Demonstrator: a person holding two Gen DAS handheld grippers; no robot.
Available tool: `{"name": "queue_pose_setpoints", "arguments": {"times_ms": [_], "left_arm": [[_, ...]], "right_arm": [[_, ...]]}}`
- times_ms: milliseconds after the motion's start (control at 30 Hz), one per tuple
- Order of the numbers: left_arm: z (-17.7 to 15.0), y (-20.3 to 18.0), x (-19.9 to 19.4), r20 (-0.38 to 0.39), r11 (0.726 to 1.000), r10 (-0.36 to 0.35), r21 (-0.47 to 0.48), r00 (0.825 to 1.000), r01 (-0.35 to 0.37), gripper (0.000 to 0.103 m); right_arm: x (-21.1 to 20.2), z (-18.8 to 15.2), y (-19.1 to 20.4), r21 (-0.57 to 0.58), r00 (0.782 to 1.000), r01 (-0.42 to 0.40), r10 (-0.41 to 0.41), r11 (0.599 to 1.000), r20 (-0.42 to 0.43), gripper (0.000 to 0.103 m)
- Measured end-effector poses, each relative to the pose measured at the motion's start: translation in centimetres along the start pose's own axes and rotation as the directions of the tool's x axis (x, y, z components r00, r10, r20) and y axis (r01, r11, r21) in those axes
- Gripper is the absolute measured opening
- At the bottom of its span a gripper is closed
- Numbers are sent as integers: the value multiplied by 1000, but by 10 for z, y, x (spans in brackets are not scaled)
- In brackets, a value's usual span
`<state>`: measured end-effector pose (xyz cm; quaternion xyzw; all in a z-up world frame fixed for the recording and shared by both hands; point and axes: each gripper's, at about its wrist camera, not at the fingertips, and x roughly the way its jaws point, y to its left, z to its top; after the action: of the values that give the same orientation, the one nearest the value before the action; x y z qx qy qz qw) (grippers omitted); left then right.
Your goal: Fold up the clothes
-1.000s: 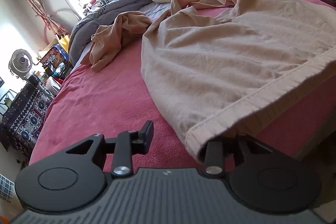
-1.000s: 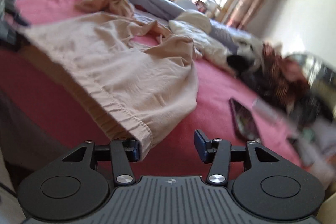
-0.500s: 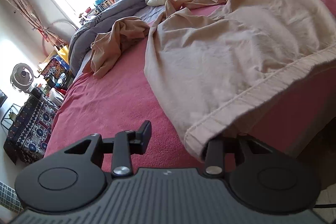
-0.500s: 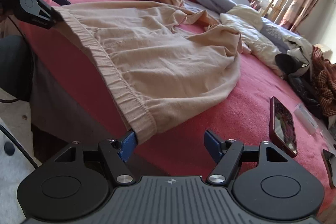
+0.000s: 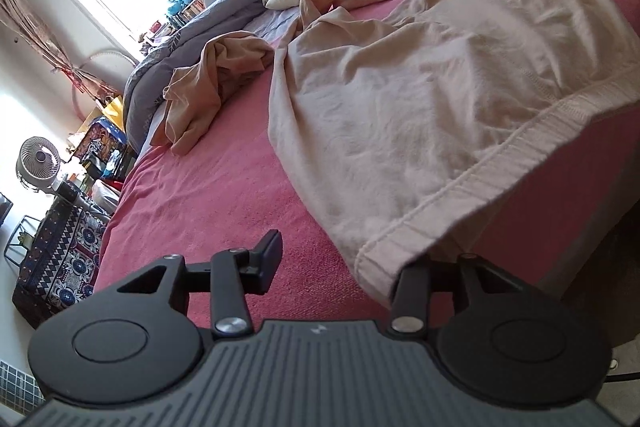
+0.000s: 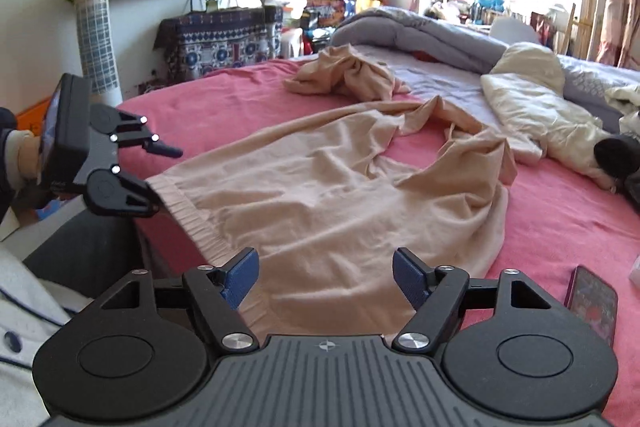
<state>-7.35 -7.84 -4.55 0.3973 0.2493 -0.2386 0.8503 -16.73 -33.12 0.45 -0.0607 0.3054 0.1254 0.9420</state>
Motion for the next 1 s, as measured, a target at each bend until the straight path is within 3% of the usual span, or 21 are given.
{"name": "queue_pose_setpoints", "arguments": {"times_ms": [167, 267, 433, 600, 767, 867, 1000], "left_arm": [[-2, 2, -2, 8, 1000, -3, 12, 1000, 3, 53], [-5, 5, -4, 20, 1000, -7, 10, 1000, 7, 55], [-11, 11, -8, 59, 999, -41, 3, 997, 41, 56], [-14, 19, -15, 89, 996, -85, -6, 992, 86, 60], [-16, 14, -15, 104, 997, -70, 43, 992, 66, 65], [-15, 10, -10, 97, 997, -60, 56, 993, 55, 65], [-16, 12, -11, 102, 997, -64, 47, 993, 60, 66]], "right_arm": [[62, 7, 16, -5, 999, 38, -38, 999, 33, 73], [98, -10, 24, -49, 992, 91, -95, 995, -85, 69], [87, -39, 15, -21, 994, 90, -91, 996, -64, 71], [76, -51, 21, -154, 988, 105, -121, 982, -96, 74], [75, -54, 30, -231, 979, 143, -173, 962, -112, 75], [70, -34, 41, -211, 990, 123, -136, 970, -47, 73], [78, -1, 64, -217, 999, 6, 1, 976, 32, 73]]}}
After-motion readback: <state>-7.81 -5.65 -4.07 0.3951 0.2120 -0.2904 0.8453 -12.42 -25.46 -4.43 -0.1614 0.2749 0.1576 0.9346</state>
